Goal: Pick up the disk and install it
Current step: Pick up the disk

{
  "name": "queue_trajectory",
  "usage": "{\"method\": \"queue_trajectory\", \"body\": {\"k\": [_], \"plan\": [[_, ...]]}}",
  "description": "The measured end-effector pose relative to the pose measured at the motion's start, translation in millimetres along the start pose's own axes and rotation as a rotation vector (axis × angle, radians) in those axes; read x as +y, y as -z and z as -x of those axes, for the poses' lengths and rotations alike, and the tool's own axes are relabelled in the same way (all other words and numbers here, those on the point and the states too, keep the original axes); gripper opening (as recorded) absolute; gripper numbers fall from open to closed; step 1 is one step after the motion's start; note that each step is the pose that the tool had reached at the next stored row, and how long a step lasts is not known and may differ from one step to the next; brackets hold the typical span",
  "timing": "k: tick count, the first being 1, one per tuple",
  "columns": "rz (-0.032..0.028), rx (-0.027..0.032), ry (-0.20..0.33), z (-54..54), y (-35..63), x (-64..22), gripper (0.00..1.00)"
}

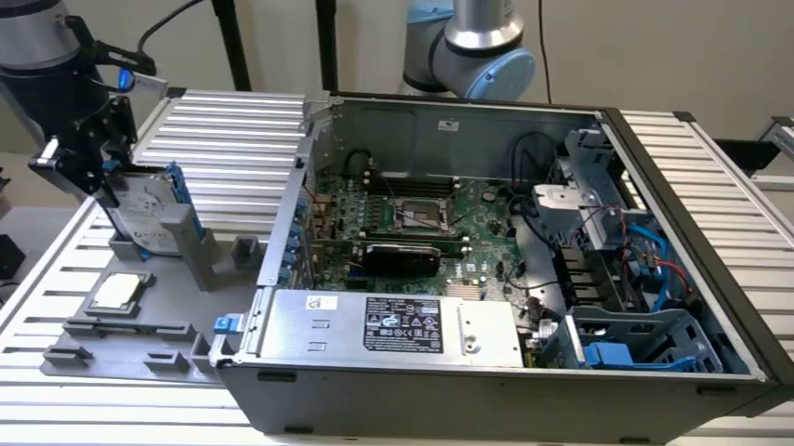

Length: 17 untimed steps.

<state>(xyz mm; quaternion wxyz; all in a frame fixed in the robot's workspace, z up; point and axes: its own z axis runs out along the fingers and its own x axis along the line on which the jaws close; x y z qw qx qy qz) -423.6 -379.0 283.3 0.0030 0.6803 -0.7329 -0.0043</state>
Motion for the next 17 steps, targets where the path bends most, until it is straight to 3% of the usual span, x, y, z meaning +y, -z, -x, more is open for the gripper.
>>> {"method": "queue_trajectory", "body": {"k": [17], "plan": [[-0.0001,0.0000,0.008,0.0,3.8,0.5,1.00]]}}
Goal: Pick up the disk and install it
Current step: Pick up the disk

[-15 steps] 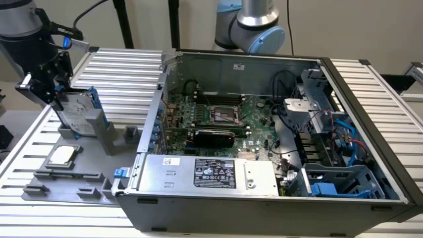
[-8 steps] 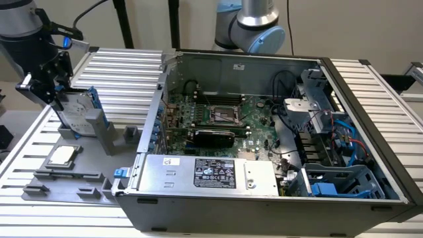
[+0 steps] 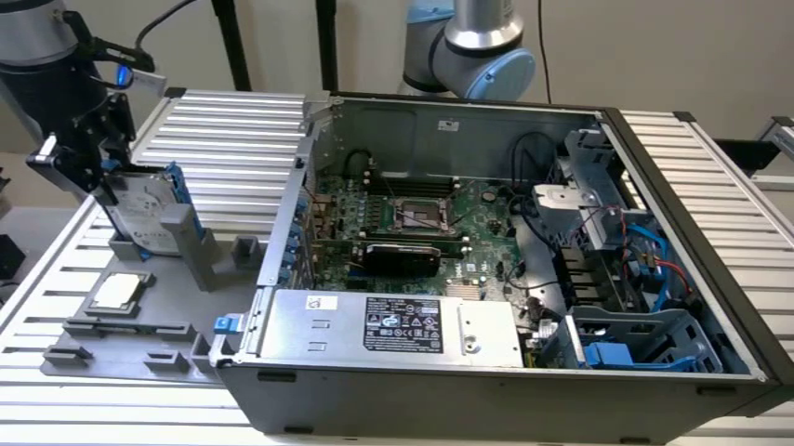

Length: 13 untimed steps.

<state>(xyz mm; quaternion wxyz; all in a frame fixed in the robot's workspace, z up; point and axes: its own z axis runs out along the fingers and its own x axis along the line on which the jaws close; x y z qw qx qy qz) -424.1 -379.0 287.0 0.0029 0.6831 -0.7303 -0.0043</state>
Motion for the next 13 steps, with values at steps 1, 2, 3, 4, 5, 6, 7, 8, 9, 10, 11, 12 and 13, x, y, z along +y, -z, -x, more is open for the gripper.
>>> {"method": "queue_trajectory", "body": {"k": [1,2,3,4,5,6,7,8,9,10,11,12,13], "plan": [[0.0000,0.0000,0.000,0.0,0.6,0.1,1.00],[-0.0002,-0.0001,0.000,0.0,1.0,0.2,1.00],[-0.0003,-0.0001,0.000,0.0,1.1,0.3,1.00],[-0.0003,-0.0002,0.000,0.0,1.2,0.3,1.00],[-0.0002,-0.0002,0.000,0.0,1.4,0.5,1.00],[0.0000,0.0000,0.001,0.0,1.7,0.5,1.00],[-0.0001,-0.0001,0.001,0.0,1.7,0.6,1.00],[-0.0002,-0.0001,0.001,0.0,1.8,0.6,1.00],[-0.0002,-0.0001,0.001,0.0,1.9,0.6,1.00],[-0.0001,0.0000,0.001,0.0,2.0,0.6,1.00],[-0.0001,-0.0001,0.001,0.0,2.1,0.6,1.00],[-0.0001,-0.0001,0.001,0.0,2.1,0.6,1.00],[-0.0001,0.0000,0.002,0.0,2.1,0.6,1.00]]}}
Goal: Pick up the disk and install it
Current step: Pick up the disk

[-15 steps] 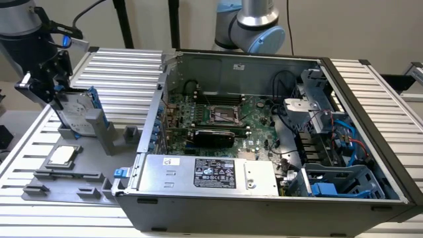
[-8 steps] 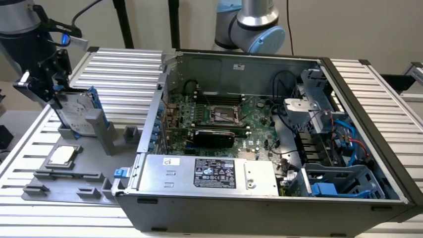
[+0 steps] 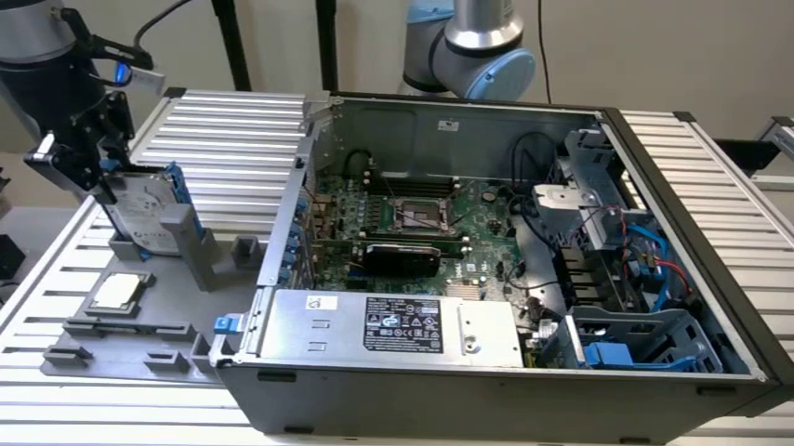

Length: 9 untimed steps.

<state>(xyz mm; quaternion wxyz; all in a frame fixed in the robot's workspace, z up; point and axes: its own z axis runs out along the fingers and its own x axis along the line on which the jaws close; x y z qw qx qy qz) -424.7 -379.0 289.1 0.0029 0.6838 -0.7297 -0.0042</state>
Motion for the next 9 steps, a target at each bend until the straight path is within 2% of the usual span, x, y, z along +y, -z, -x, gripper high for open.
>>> {"method": "queue_trajectory", "body": {"k": [9], "plan": [[0.0000,0.0001,0.006,0.1,0.0,-1.0,1.00]]}}
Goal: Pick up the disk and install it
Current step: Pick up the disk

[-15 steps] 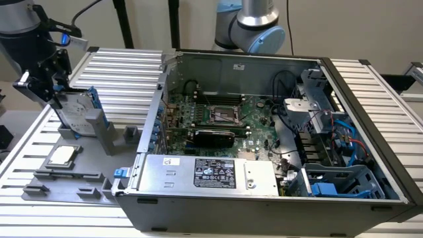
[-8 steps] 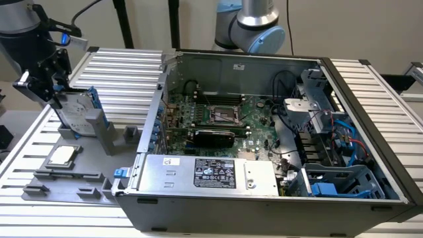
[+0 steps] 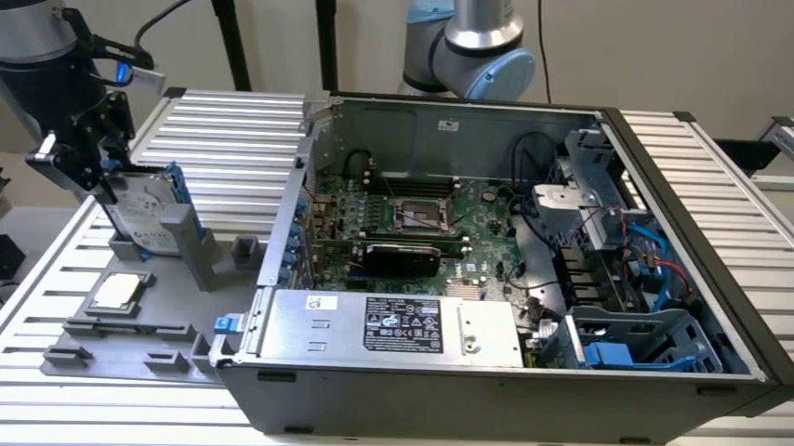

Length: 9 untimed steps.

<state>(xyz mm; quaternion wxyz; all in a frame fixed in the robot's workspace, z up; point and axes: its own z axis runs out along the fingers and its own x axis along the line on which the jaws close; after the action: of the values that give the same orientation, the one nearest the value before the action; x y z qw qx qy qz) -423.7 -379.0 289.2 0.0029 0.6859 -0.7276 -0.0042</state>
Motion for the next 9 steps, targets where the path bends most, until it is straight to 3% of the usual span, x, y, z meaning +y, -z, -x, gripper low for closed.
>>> {"method": "queue_trajectory", "body": {"k": [2,3,9], "plan": [[0.0001,0.0000,0.000,0.0,0.0,0.0,1.00],[0.0001,0.0000,0.000,0.0,0.0,0.0,0.00],[0.0001,0.0001,0.001,-1.0,0.1,-0.1,0.00]]}}
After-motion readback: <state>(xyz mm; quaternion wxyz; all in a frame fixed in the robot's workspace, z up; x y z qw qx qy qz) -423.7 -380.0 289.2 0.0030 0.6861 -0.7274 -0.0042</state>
